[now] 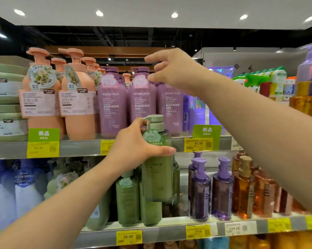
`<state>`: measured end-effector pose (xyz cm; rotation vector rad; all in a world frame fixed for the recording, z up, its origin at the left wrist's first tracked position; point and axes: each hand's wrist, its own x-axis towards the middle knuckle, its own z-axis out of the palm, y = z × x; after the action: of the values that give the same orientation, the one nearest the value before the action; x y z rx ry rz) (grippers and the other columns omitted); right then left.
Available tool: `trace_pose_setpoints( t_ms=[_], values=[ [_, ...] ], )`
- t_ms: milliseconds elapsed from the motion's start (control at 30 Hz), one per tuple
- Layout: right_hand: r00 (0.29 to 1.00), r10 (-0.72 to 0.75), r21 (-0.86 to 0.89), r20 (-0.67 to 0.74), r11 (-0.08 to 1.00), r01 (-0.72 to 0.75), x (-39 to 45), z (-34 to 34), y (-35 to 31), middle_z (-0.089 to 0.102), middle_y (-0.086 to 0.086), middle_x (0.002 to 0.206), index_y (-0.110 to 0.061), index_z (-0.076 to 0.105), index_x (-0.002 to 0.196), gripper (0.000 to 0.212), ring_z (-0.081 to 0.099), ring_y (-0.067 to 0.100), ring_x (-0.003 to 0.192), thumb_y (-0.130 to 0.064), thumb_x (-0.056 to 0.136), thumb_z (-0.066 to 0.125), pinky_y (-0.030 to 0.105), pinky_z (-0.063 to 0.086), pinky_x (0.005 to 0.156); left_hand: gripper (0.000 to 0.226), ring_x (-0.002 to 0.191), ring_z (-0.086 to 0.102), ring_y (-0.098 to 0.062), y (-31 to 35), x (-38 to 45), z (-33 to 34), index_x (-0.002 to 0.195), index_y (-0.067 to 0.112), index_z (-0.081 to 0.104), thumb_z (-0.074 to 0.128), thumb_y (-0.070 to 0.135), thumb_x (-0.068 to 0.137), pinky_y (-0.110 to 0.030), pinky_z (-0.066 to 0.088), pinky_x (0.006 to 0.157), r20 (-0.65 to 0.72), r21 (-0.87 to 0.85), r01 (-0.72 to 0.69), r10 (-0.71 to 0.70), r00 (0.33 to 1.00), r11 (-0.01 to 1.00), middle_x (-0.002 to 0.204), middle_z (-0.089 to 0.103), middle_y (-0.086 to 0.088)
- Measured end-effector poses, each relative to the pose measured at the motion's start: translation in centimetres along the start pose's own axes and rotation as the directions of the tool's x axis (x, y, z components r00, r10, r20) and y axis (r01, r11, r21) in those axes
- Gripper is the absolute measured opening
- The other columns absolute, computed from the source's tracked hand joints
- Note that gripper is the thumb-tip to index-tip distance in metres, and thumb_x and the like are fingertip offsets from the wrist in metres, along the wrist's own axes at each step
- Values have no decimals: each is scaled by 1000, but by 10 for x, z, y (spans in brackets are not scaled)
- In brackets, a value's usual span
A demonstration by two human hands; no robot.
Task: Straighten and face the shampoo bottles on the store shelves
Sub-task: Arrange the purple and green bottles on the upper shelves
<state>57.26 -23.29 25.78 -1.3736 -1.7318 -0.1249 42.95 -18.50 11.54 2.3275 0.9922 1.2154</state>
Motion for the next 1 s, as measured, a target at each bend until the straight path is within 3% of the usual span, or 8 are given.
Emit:
trace_pose_setpoints(
  t_ms=[133,200,367,433,667,767,867,1000],
  values=[
    [996,85,216,21,973,-87,-69,-17,24,72,16,102,-12,71,117,28,73,24,86,-6,90,71,31,61,84,85,96,56,-3,-3,-13,20,112,33,51,84,69,42,-29,49,83,36,7,-11,11,999,1000,93,52,30],
    [985,135,267,110,950,-160,-107,-24,39,72,23,93,-7,72,110,20,76,25,80,-4,90,71,30,62,78,86,97,61,-7,-8,-20,31,112,34,49,83,72,42,-34,52,85,44,42,-25,24,999,999,98,60,25],
    [933,301,160,197,929,-333,-164,-12,95,74,15,79,-15,74,98,12,74,23,69,-7,90,72,32,63,67,96,109,62,-17,-8,-38,62,126,35,41,76,77,47,-33,49,81,49,252,-120,111,993,960,119,63,14],
    [902,375,163,213,897,-411,-179,1,121,72,11,74,-16,73,97,11,73,19,63,-8,91,70,25,58,56,101,112,61,-20,-10,-44,78,131,33,37,73,78,49,-34,48,83,79,300,-132,113,990,945,126,60,13],
    [848,530,187,-4,834,-520,-209,32,191,73,-1,83,-21,72,92,14,74,20,63,-8,92,68,38,62,59,104,109,62,-26,-27,-47,127,137,23,33,68,80,57,-35,48,78,86,391,-86,56,995,916,134,54,6],
    [842,540,138,-5,834,-534,-216,39,207,70,-6,102,-23,69,110,18,74,16,65,-14,93,67,37,63,62,105,108,63,-28,-33,-41,142,138,20,31,67,80,59,-37,50,77,65,409,-38,13,998,912,134,54,2],
    [855,518,54,16,854,-518,-218,49,221,65,-6,123,-21,54,140,49,74,9,67,-21,94,68,36,63,66,110,110,63,-28,-39,-36,155,141,16,30,65,81,60,-36,50,77,67,476,-3,-33,997,880,136,55,-2],
    [881,463,-161,99,881,-445,-216,62,234,70,4,120,-16,44,148,65,74,11,86,-35,91,70,32,59,83,112,104,65,-29,-50,-30,169,135,8,37,65,83,57,-38,53,74,85,504,70,-131,988,861,119,64,-8]
  ],
)
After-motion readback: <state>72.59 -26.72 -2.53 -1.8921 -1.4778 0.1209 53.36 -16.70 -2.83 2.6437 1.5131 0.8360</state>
